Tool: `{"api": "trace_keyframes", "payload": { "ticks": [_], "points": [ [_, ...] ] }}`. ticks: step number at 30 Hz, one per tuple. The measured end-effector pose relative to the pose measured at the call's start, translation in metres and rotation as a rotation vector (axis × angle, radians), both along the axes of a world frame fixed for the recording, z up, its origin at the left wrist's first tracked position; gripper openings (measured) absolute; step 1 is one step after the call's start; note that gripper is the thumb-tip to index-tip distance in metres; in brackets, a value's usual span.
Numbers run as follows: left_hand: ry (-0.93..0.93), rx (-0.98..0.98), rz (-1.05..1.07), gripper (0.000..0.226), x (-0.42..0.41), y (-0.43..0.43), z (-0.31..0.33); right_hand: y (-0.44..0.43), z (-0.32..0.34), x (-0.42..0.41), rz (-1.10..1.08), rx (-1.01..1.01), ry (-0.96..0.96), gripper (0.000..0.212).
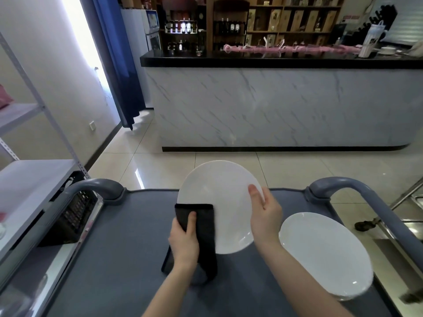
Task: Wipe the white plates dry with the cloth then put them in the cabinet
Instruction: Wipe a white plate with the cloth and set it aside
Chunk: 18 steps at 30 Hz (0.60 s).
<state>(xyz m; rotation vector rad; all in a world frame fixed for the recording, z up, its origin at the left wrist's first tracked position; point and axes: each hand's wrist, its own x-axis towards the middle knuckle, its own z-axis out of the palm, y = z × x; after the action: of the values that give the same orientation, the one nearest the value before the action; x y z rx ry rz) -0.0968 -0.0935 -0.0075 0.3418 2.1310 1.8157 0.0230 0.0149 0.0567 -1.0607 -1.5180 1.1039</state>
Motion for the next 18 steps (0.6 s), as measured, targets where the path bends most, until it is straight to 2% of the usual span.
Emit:
{"api": "trace_keyframes", "payload": {
  "ticks": [2, 5, 9, 11, 14, 18],
  "points": [
    [0.021, 0.005, -0.034, 0.017, -0.004, -0.002, -0.002, 0.005, -0.004, 0.004, 0.061, 0.028, -0.036, 0.040],
    [0.160, 0.013, -0.116, 0.021, -0.024, -0.004, 0.010, 0.020, 0.000, 0.014, 0.202, 0.090, -0.099, 0.042],
    [0.396, -0.082, -0.435, 0.015, -0.045, 0.001, 0.039, 0.034, 0.013, 0.013, 0.509, 0.285, -0.428, 0.034],
    [0.471, -0.132, -0.536, 0.016, -0.043, 0.006, 0.043, 0.035, 0.015, 0.009, 0.588, 0.314, -0.506, 0.031],
    [0.387, -0.070, -0.379, 0.019, -0.040, 0.009, 0.040, 0.029, 0.016, 0.009, 0.494, 0.289, -0.369, 0.039],
    [0.195, -0.045, -0.140, 0.024, -0.033, 0.005, 0.025, 0.014, 0.006, 0.008, 0.156, 0.116, -0.085, 0.047]
  ]
}}
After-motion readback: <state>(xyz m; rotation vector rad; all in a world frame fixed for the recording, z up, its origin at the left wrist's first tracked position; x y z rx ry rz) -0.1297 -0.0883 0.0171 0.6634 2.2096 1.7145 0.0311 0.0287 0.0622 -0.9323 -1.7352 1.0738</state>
